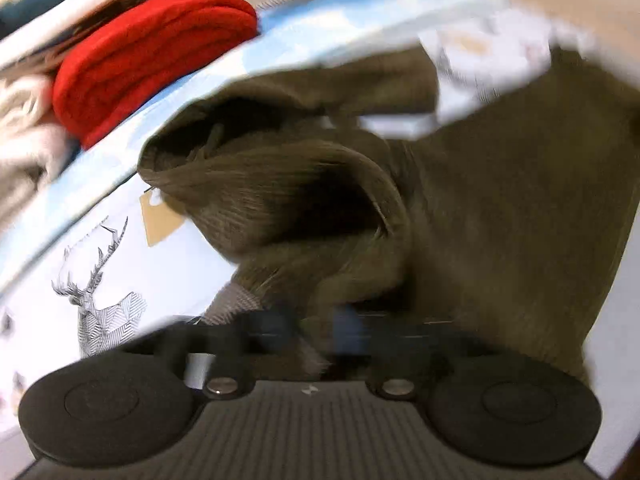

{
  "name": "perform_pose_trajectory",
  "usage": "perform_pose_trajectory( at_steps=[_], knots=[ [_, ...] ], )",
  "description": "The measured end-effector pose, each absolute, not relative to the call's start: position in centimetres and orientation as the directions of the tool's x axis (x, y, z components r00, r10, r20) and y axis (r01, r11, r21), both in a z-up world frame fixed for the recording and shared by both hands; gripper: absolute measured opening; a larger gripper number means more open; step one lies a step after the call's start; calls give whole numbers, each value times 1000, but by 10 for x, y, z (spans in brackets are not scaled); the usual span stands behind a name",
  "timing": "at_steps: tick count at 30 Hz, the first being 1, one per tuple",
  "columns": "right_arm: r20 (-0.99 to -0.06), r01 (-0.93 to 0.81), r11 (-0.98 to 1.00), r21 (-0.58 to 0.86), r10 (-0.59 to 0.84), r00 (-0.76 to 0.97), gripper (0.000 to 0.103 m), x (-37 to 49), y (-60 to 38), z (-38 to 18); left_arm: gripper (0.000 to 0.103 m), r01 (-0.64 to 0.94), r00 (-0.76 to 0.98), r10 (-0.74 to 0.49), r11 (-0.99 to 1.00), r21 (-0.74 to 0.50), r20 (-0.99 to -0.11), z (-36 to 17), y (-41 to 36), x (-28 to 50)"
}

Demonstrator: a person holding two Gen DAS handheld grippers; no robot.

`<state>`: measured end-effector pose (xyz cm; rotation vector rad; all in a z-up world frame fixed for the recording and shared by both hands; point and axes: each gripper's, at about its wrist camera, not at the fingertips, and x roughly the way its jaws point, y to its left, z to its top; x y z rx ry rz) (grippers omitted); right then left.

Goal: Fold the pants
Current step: 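Grasp the grey waistband with the left tool while the right tool grasps the pant leg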

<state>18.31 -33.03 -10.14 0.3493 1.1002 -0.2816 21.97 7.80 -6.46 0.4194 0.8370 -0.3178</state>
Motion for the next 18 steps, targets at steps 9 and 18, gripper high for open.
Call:
perform_pose_trajectory(
  at_steps=[9,18],
  knots=[
    [-908,452,881,137,-70,412,19,184,-344,-108,36,-213,753,126,975,-58,-645,-29,185,294],
    [-904,459,867,196,-21,426,21,188,-352,-114,74,-294,421,-149,910,-290,-895,-86,233,262]
  ],
)
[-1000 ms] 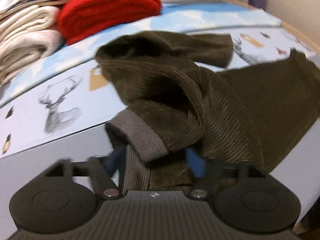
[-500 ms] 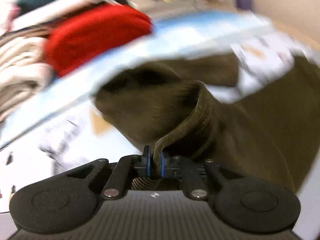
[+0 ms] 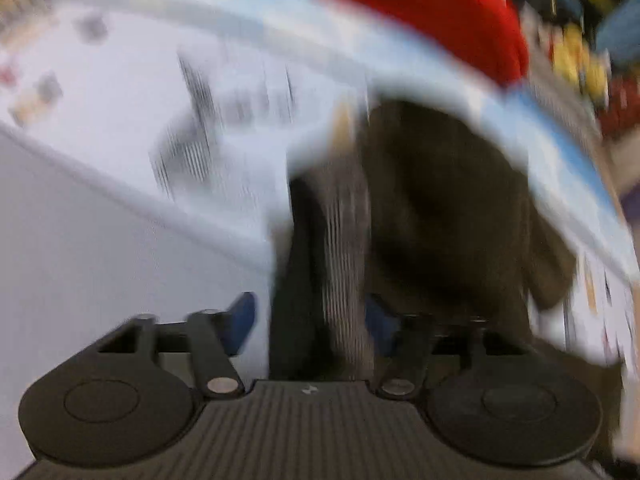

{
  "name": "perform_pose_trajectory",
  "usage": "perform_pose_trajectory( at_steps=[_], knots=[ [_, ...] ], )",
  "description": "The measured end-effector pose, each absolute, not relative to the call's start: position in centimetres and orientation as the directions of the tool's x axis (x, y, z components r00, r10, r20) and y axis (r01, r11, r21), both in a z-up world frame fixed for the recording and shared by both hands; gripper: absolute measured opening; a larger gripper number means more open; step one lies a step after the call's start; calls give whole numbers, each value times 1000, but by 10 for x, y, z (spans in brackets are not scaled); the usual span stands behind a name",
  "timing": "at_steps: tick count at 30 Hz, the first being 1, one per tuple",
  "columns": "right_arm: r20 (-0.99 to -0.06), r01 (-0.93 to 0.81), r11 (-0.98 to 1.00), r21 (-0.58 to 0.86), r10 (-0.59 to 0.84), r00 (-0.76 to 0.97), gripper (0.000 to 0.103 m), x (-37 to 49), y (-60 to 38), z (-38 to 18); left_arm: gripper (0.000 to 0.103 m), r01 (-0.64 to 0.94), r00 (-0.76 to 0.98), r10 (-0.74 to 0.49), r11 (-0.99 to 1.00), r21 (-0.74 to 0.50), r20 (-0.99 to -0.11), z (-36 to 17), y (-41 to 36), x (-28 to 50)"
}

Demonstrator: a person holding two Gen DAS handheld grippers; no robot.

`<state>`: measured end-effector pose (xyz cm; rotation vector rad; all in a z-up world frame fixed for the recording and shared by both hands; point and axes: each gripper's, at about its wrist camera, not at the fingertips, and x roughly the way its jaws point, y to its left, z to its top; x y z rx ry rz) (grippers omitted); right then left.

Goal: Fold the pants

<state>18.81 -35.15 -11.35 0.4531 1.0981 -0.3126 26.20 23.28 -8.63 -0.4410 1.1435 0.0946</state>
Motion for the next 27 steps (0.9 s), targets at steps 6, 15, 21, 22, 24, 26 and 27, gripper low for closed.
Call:
perform_pose_trajectory(
  at_steps=[6,15,21,22,24,26,27],
  knots=[
    [-898,459,863,212,-12,439,22,185,-354,-114,73,-177,288,-166,959,-223,-943,-121,209,249],
    [-816,393,881,262,-15,578,7,161,-352,-86,11,-64,392,-112,987,-148,-913,-77,204,212],
    [-835,279,888,366,182,519,7,145,-349,-91,11,-144,448,-7,986,-81,-894,-48,245,155],
    [-845,238,890,388,241,477,8,144,-345,-96,11,-182,438,41,982,-44,-898,-50,256,146],
    [-846,148,885,442,356,398,10,140,-334,-104,11,-266,410,106,964,-8,-906,-54,276,134],
    [-829,65,878,474,420,369,13,134,-329,-102,13,-358,389,107,933,-43,-915,-56,298,124],
    [-817,43,875,482,430,385,13,130,-332,-98,18,-384,387,92,920,-70,-917,-55,303,123]
  ],
)
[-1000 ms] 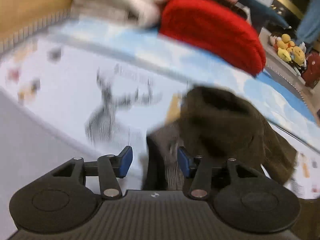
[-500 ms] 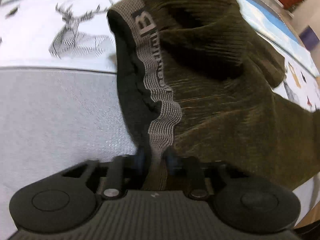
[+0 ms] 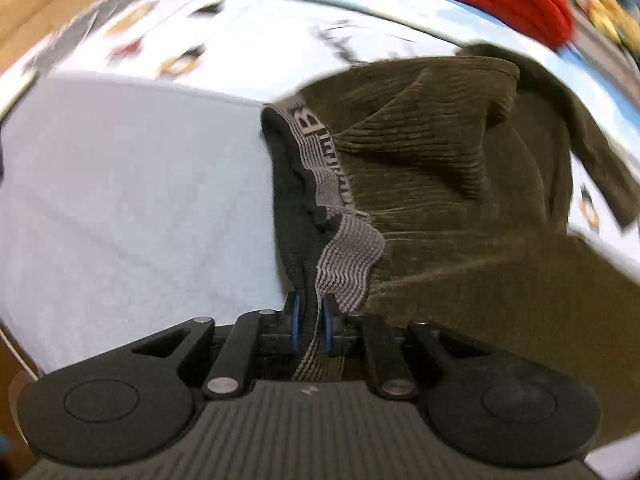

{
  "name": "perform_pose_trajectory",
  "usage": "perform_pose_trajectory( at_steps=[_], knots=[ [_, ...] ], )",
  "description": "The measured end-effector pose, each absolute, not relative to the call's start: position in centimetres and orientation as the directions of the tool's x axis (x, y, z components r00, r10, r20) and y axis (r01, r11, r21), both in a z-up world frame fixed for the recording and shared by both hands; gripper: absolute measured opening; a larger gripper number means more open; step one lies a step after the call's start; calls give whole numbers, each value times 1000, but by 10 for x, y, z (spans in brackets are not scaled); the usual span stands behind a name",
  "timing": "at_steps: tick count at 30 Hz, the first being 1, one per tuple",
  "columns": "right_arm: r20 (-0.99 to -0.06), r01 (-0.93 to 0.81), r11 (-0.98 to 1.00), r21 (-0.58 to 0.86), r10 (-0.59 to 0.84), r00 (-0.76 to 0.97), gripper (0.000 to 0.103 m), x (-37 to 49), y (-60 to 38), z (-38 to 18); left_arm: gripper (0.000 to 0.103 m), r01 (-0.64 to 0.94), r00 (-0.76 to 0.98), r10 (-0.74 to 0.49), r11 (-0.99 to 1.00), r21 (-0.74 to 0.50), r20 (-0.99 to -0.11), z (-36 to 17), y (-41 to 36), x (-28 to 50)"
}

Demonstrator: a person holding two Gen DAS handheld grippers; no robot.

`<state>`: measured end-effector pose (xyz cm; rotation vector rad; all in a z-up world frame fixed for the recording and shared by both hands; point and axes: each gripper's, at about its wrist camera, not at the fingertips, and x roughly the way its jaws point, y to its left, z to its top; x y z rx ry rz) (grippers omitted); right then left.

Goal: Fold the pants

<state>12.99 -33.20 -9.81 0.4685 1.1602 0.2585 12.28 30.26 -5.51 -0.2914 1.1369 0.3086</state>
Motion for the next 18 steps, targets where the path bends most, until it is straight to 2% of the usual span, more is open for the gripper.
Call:
perform_pose_trajectory(
  at_steps=[1,2,3,5,6,7,8,10,13,18],
  knots=[
    [-801,45,871,489,429,418,13,125,-341,-93,25,-404,385,93,912,-77,-918,-54,304,122],
    [-778,71,859,508,421,466,18,121,-355,-87,31,-416,375,104,907,-66,-921,-54,304,124],
    [-754,120,843,524,394,526,20,115,-372,-82,42,-424,365,112,904,-58,-924,-53,306,121],
    [-722,273,800,534,263,640,21,99,-412,-78,52,-435,354,92,897,-77,-931,-57,305,131],
    [-730,382,766,517,162,664,21,90,-433,-80,61,-440,341,71,893,-93,-937,-58,304,133],
    [-753,484,721,496,79,654,22,84,-449,-86,65,-439,326,51,893,-103,-944,-66,304,140],
    [-789,585,663,466,12,614,28,79,-464,-95,65,-433,308,37,895,-105,-951,-75,301,143],
    [-848,707,568,422,-29,529,35,76,-484,-113,65,-414,270,20,905,-97,-963,-87,298,153],
    [-853,735,501,456,12,521,37,82,-497,-130,68,-391,238,20,917,-77,-971,-98,288,161],
    [-832,729,482,485,-2,555,43,97,-495,-135,68,-376,225,38,925,-51,-974,-102,280,164]
  ],
)
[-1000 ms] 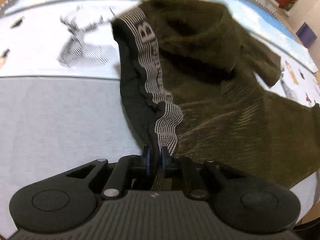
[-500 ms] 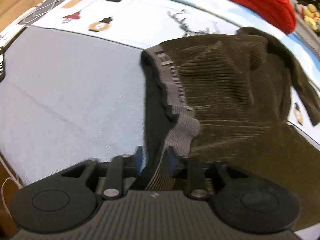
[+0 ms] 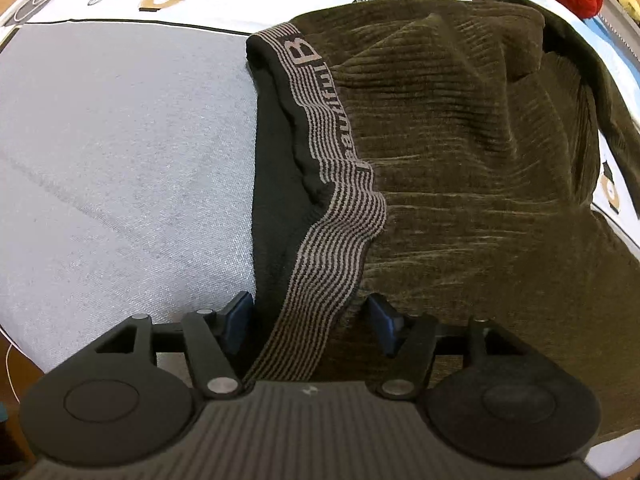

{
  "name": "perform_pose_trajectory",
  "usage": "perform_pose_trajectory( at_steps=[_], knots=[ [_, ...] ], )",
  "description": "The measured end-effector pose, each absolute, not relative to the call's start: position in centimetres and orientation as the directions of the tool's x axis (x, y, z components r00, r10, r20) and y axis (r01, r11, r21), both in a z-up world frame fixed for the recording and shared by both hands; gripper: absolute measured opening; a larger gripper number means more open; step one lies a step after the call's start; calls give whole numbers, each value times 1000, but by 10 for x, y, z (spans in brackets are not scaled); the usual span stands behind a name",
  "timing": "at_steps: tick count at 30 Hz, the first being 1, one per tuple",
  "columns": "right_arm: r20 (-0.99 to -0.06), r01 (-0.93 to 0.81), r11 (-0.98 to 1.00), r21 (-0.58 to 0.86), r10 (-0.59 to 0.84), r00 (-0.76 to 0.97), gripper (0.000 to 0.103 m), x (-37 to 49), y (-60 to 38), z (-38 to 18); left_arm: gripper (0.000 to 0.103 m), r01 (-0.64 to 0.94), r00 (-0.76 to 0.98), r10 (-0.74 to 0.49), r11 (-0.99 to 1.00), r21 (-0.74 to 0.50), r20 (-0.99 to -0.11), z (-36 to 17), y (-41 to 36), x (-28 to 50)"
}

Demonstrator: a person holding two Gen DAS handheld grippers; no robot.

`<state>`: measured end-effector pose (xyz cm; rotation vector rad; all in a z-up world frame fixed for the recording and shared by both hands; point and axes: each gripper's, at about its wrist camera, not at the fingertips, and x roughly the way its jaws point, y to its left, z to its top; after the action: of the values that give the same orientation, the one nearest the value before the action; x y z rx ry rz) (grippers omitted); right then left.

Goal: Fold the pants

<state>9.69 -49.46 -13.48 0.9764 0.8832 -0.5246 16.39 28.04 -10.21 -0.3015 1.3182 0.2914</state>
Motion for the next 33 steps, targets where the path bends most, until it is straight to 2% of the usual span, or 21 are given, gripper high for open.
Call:
perform_pose_trajectory(
  at_steps=[4,6,7,11,13,16,22,27,30,33],
  knots=[
    [-823,716,507,480,-22,567,47,107,-490,-137,65,-344,230,47,938,-36,-972,-103,276,160],
    [-833,707,555,437,-46,551,40,114,-486,-136,62,-327,232,56,945,-24,-971,-106,272,162],
    [-840,709,576,408,-68,539,20,116,-484,-135,57,-314,235,69,949,-8,-970,-107,269,162],
    [-812,704,592,392,-136,567,17,104,-489,-119,43,-219,265,109,974,50,-958,-104,254,159],
    [-784,702,583,409,-170,598,16,92,-494,-107,36,-197,286,83,980,26,-955,-99,252,156],
    [-804,757,548,355,-234,546,16,73,-501,-103,33,-140,315,33,990,-12,-949,-93,245,150],
    [-873,827,474,304,-209,441,16,57,-514,-122,30,-69,335,37,998,14,-941,-86,244,140],
    [-897,711,672,207,-159,412,16,80,-489,-121,30,-105,293,104,992,76,-951,-85,255,133],
    [-915,725,666,175,-162,369,18,82,-486,-125,33,-83,274,112,992,92,-955,-85,250,133],
    [-917,728,671,141,-188,352,19,90,-479,-121,42,-102,268,127,989,103,-955,-80,249,134]
  ],
)
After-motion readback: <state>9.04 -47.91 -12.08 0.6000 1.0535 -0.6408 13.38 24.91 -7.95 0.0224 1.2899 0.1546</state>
